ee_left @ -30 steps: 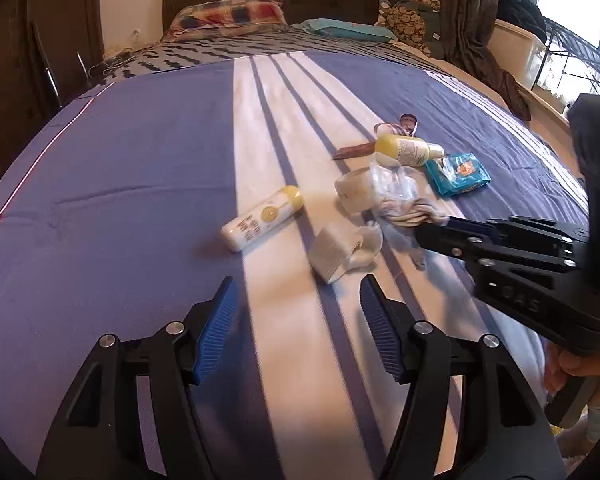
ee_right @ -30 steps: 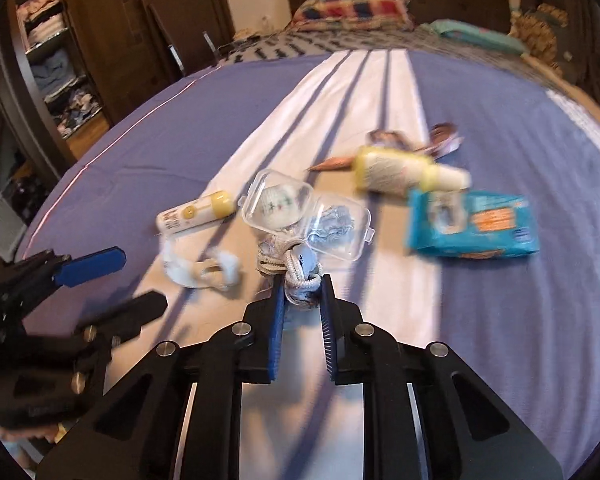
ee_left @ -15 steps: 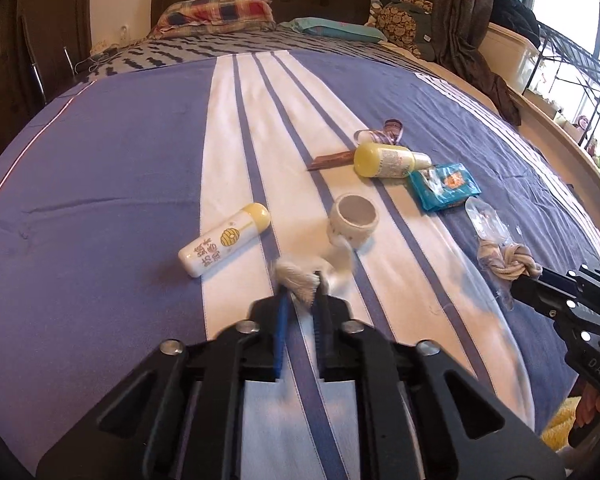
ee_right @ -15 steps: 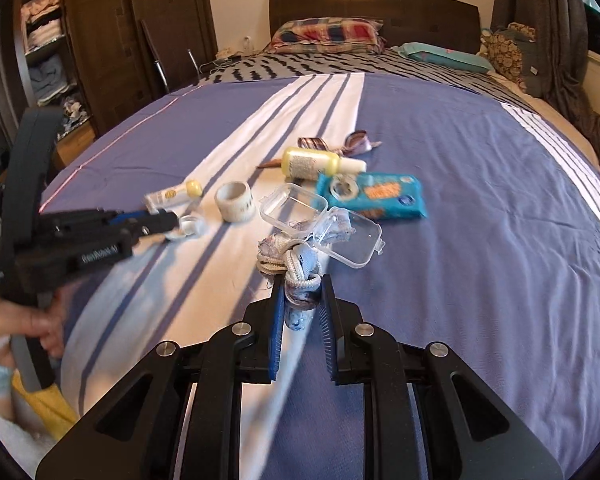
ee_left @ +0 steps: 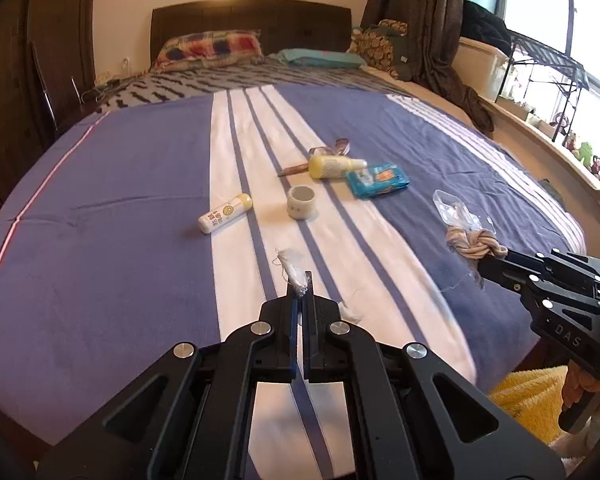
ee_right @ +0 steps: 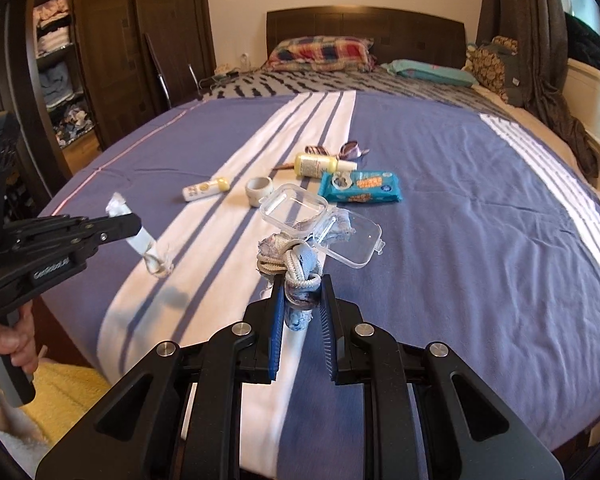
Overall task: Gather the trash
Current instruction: 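Carry the cord bundle and white fluff down toward the black bin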
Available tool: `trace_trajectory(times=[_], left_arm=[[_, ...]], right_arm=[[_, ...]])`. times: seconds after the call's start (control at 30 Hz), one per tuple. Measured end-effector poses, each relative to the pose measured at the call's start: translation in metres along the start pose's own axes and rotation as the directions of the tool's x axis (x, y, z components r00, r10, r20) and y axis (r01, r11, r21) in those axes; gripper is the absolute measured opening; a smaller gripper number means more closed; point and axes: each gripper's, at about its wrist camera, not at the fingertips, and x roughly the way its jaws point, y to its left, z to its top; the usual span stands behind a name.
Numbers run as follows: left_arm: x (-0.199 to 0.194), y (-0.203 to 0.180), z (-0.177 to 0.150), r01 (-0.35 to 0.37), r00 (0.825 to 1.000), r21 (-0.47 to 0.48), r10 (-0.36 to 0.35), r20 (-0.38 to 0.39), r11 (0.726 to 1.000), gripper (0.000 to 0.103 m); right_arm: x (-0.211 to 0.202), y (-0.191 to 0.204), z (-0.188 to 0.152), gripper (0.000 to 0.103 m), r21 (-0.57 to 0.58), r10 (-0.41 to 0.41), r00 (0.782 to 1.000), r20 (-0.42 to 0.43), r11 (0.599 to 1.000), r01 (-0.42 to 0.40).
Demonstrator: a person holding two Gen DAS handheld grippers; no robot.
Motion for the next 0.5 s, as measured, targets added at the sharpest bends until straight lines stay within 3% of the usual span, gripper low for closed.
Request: trace_trajectory(times=[0.23,0.5], left_arm=[[-0.064,-0.026,-0.017,0.019,0.996,0.04,-0.023,0.084,0.999,0.0],[-0.106,-0.05,-0.046,0.056,0.991,0.068,-0.064,0.118,0.996,0.0]], right_arm=[[-0.049,0.014,-0.012,0.018,0.003,0.0,0.997,0.075,1.0,-0.001],[-0.088,0.024,-0.037,0.018,-0.001,0.021,0.993,0.116,1.0,-0.021]])
